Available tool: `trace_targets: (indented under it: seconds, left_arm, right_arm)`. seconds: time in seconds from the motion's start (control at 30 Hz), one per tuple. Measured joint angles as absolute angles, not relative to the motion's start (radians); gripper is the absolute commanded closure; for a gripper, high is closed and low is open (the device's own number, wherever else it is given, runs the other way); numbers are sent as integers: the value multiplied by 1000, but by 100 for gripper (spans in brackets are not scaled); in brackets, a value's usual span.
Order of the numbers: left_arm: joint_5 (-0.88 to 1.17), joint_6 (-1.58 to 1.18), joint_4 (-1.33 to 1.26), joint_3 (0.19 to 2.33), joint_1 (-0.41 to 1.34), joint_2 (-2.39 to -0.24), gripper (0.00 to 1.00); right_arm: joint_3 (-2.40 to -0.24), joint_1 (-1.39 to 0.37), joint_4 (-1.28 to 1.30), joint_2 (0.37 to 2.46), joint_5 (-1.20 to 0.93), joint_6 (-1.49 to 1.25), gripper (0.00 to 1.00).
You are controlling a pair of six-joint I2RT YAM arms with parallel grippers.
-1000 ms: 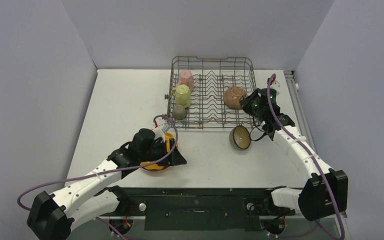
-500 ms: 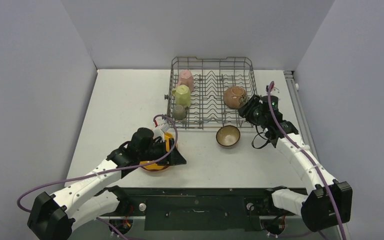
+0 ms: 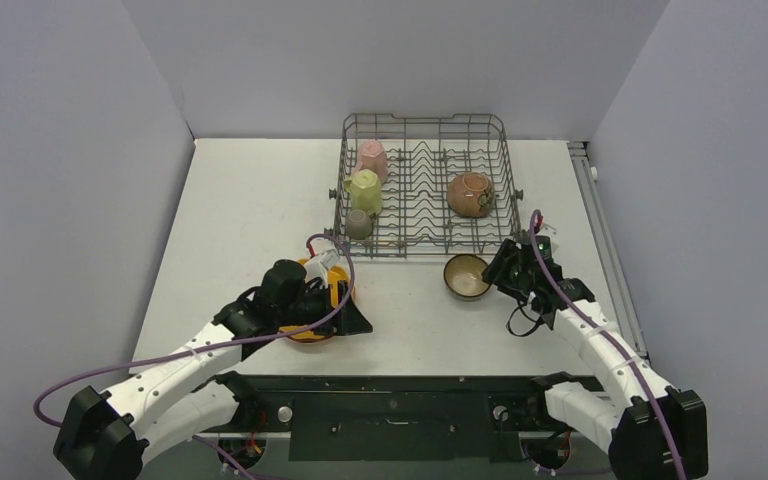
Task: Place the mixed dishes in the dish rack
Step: Pick up the bowl from the center of the board.
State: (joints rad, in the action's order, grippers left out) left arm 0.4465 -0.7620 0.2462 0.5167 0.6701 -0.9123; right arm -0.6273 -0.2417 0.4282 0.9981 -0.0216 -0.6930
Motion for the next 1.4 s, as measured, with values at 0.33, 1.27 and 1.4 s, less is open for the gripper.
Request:
trace_targets:
  seconds: [0.33, 1.27, 1.4]
  left_arm:
    - [450, -763, 242, 512, 670, -898, 34]
    - [403, -727, 306, 601, 700, -932, 30]
    - [336, -719, 353, 645, 756, -934, 30]
  right_arm:
    - [-508, -242, 345, 1076, -41, -749, 54]
    - [-693, -884, 543, 1011, 265, -801, 100]
    - [-776, -1018, 584, 1092, 320, -821, 100]
